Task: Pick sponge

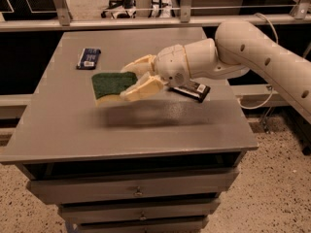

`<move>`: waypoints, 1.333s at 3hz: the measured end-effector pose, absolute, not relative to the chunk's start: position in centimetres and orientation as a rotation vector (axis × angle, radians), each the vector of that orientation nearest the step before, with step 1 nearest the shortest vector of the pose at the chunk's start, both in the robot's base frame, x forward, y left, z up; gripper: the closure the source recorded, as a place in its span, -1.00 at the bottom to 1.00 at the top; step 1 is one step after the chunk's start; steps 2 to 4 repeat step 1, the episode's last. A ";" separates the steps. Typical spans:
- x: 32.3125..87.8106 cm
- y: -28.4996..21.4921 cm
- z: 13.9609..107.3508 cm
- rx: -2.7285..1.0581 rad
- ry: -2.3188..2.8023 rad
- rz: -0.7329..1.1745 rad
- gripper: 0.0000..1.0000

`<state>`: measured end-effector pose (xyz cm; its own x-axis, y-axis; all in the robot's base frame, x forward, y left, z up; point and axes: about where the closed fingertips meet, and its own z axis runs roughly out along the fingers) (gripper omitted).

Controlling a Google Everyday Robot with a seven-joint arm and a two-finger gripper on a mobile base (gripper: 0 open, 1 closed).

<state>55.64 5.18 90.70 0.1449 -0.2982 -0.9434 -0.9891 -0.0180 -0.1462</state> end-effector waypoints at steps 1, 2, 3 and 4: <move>55.6 5.2 90.7 -1.491 1.314 0.936 1.00; 55.6 5.2 90.7 -1.491 1.314 0.936 1.00; 55.6 5.2 90.7 -1.491 1.314 0.936 1.00; 55.6 5.2 90.7 -1.491 1.314 0.936 1.00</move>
Offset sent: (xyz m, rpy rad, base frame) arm 0.0000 0.0000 0.0000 0.0000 0.0000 0.0000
